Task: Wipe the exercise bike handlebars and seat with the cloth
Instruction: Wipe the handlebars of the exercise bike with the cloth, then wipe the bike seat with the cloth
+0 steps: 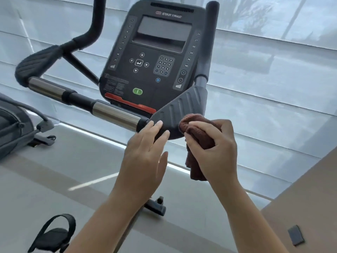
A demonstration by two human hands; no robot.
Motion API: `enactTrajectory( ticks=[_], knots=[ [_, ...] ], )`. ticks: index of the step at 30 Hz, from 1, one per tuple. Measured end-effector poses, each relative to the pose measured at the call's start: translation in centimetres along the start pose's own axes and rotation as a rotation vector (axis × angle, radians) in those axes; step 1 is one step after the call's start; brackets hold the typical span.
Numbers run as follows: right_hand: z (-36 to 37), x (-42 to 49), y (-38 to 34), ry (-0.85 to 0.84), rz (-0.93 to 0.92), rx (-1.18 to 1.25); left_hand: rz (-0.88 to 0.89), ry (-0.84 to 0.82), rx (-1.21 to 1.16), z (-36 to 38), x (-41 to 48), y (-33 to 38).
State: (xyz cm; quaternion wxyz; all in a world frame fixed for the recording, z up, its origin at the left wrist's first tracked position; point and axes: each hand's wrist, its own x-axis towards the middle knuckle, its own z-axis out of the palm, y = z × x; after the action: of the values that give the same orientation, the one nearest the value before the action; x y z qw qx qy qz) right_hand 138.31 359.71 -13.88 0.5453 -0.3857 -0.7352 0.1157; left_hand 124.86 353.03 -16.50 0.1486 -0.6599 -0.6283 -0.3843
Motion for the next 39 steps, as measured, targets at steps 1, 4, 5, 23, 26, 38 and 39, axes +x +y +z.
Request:
enactTrajectory(
  ticks=[1,4,5,23,26,38,39],
  knots=[
    [-0.4,-0.5,0.3,-0.037,-0.007,0.026,-0.026,0.013,0.014,0.0,-0.7,0.4],
    [-1.3,-2.6,1.1,-0.152,-0.042,0.077,-0.121,0.016,0.051,0.0,-3.4,1.4],
    [-1.5,-3.3,1.4,-0.189,-0.042,0.095,-0.156,0.009,0.065,0.0,-4.4,1.8],
    [0.6,-12.9,-2.7,-0.545,-0.058,0.305,-0.478,-0.033,0.303,-5.4,-18.9,3.6],
    [1.3,-15.1,-4.8,-0.571,-0.09,0.285,-0.499,-0.001,0.319,-7.4,-21.7,3.3],
    [3.4,-29.5,-16.0,-0.686,-0.081,0.247,-0.641,-0.023,0.343,-18.4,-37.3,0.3],
    [3.6,-30.6,-16.9,-0.684,-0.076,0.232,-0.642,-0.038,0.339,-19.2,-38.6,-0.2]
  ],
)
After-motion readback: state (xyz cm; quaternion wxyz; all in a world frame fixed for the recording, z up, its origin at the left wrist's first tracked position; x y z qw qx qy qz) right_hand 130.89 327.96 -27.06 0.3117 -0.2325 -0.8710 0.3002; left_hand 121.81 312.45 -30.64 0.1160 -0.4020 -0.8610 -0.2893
